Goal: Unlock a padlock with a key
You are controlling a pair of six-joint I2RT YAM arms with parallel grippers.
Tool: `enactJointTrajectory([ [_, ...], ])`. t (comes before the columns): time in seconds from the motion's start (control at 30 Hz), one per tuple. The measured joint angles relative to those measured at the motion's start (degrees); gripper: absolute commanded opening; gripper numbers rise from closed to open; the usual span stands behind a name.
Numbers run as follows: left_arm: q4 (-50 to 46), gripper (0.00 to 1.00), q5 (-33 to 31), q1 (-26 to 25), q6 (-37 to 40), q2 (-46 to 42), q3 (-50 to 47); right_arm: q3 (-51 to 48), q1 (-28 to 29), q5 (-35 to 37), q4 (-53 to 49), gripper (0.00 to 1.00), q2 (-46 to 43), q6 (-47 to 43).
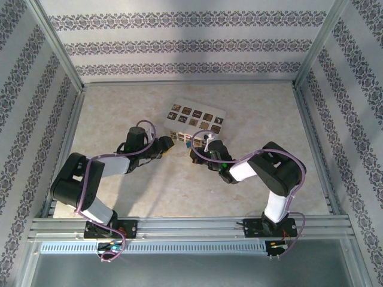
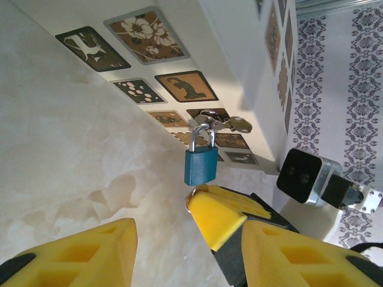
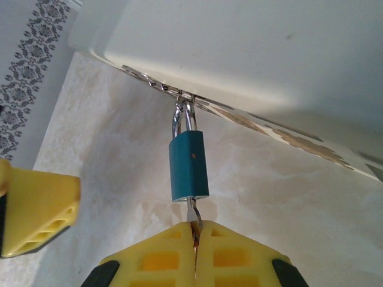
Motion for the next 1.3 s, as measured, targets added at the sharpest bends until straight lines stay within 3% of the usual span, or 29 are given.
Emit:
enactJointTrajectory([
  [0.57, 10.8, 0.43, 2.3, -2.4, -5.9, 11.2, 3.7, 0.2, 0.0, -1.0, -0.4, 0.0, -0.6, 2.3],
  [1.3, 19.3, 0.37, 3.3, -5.2, -10.2, 18.8, 6.2, 0.6, -0.1, -1.9, -0.9, 0.0, -0.6, 3.5],
])
